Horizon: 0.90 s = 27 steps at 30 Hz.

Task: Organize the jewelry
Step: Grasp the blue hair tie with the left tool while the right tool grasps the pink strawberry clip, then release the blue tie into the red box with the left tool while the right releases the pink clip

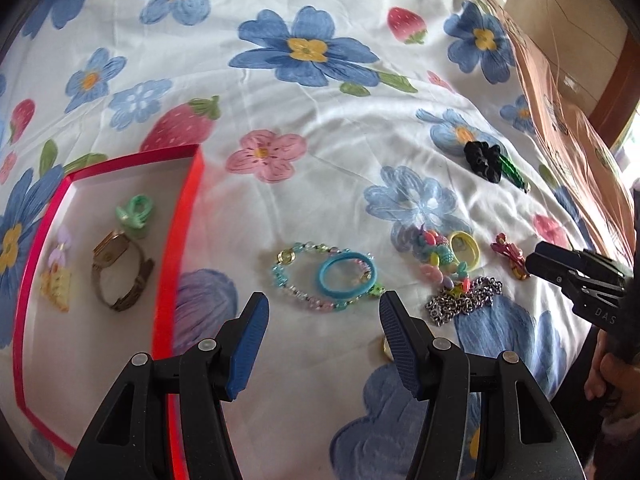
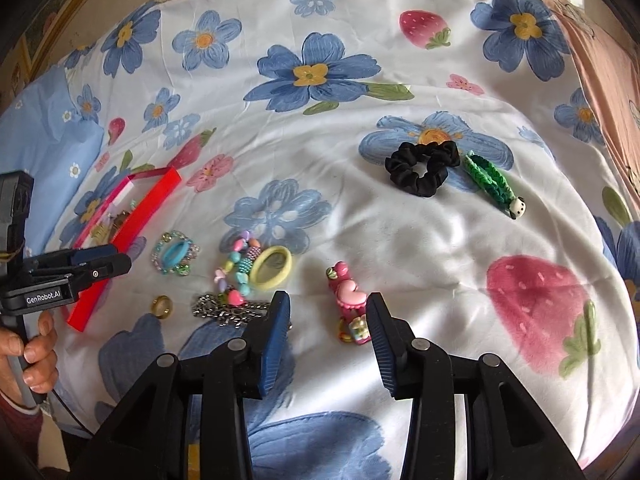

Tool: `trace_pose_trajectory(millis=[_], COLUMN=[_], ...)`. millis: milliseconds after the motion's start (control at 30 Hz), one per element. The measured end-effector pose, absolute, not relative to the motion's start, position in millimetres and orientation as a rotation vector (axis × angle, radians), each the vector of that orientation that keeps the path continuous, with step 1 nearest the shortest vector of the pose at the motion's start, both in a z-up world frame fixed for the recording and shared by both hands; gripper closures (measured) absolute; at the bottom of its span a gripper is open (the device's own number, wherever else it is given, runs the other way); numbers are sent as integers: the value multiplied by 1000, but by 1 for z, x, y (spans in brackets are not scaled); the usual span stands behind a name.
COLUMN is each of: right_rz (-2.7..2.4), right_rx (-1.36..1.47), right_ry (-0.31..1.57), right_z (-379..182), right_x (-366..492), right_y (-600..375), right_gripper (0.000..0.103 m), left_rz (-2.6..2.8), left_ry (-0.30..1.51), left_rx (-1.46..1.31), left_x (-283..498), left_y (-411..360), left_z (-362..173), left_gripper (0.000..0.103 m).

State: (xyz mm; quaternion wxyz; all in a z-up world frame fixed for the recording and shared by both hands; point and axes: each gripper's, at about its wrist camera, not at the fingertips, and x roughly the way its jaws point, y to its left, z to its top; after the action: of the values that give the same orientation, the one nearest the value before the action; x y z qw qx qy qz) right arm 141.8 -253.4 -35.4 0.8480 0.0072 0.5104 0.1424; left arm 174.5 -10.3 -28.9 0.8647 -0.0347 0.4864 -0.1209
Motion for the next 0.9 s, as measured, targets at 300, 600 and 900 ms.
trace_pose_trajectory(millis=[300,600,900], right_rz=[329,314,365], right_rx=[-52,5,80], right_ry=[1138,1127,1086], right_z=[-61,-62,-42], right_x=[161,161,154], right_y=[-254,-266,-256], right_gripper=[62,84,84], left_rz=[-303,-321,-295], left_ry=[1062,1057,992], left_rx=[1,-26,-132], left_x=[210,214,184], left_y=[-43,-43,-7], left_z=[-52,-58,-30], left_gripper=[52,94,95])
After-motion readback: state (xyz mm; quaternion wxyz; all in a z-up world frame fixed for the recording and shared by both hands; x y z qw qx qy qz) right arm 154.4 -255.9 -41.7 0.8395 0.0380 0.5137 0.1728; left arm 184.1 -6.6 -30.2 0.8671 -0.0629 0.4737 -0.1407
